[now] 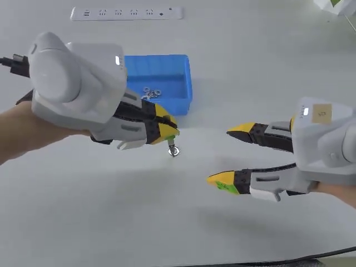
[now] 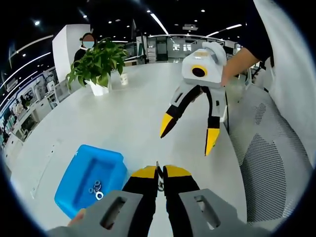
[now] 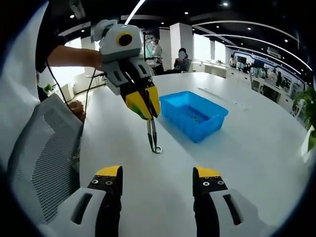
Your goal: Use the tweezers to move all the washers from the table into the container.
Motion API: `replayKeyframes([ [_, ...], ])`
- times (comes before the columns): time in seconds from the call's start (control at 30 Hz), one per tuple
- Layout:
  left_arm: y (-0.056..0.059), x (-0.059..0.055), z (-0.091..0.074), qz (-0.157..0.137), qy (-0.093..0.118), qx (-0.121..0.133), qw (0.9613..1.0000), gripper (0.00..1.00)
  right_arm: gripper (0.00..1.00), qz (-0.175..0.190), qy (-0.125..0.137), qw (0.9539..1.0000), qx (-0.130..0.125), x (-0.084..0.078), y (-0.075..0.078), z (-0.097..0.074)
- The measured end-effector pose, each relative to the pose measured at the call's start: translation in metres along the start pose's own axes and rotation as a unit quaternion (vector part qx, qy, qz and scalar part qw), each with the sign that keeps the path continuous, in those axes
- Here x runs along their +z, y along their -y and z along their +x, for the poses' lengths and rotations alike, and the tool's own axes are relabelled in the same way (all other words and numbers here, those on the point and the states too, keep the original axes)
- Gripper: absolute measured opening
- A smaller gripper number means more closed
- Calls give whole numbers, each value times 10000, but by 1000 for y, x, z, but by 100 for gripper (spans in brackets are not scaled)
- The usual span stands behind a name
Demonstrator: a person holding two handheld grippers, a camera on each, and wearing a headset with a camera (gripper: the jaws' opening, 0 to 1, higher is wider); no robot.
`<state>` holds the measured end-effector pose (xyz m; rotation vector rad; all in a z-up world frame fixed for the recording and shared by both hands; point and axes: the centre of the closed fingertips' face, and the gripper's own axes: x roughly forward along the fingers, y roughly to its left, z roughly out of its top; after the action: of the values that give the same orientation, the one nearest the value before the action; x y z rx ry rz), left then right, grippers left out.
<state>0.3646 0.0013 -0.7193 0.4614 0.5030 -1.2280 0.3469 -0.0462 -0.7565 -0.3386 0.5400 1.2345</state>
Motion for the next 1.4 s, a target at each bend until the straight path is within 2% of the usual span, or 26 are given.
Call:
replayKeyframes([
  [0.2,2,1,1,19,2,-30,10000,8,67,33,10,10000,90,2,-2,3],
  [0.43,6,1,1,-8,32,-116,9999,8,68,-131,25,9996,233,10,-3,12],
  [0.67,12,1,0,-52,50,-255,9996,8,68,-464,-80,9974,548,14,-14,28],
  [0.77,11,0,0,-70,50,-250,9997,8,67,-606,-119,9955,714,18,-18,40],
  [0.87,10,0,0,-82,39,-248,9997,8,62,-756,-85,9938,805,23,-19,50],
  [1.03,9,-1,-1,-43,8,-234,9997,8,46,-930,-35,9904,1024,31,-19,66],
  [1.23,8,-1,-1,-28,-7,-219,9998,8,31,-930,-22,9896,1100,35,-16,73],
  [1.4,9,0,0,-46,15,-247,9997,8,23,-995,-51,9880,1184,36,-17,75],
])
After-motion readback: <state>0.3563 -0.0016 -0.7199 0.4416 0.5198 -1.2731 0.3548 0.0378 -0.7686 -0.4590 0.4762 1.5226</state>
